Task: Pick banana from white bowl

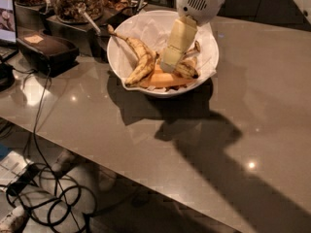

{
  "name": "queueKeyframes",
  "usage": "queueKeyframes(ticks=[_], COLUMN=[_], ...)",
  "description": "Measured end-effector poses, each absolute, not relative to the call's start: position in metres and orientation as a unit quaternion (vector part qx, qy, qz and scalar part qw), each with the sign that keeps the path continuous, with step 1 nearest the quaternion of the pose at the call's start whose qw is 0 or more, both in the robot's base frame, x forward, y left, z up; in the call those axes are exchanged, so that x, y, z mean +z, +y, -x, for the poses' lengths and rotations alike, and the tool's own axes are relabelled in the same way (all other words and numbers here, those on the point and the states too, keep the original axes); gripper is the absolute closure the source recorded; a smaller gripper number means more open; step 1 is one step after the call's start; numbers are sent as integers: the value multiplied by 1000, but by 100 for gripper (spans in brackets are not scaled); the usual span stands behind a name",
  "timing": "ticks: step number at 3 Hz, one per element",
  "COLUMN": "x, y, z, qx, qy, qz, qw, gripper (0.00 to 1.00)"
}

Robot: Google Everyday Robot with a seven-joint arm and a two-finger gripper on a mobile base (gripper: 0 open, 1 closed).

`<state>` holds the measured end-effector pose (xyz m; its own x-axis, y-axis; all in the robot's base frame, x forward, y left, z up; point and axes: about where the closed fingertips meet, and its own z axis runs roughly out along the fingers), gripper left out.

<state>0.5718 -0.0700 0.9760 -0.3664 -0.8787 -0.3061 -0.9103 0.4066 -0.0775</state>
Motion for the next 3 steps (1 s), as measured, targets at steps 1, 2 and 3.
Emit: queueKeyframes(ticks=[1, 2, 3], x=[972, 969, 967], y=[-58, -49, -46], z=[-583, -592, -598], qx=[71, 83, 84], qy=[825, 825, 829], qz=[542, 541, 535], qw=[144, 140, 137], gripper=[16, 28, 27])
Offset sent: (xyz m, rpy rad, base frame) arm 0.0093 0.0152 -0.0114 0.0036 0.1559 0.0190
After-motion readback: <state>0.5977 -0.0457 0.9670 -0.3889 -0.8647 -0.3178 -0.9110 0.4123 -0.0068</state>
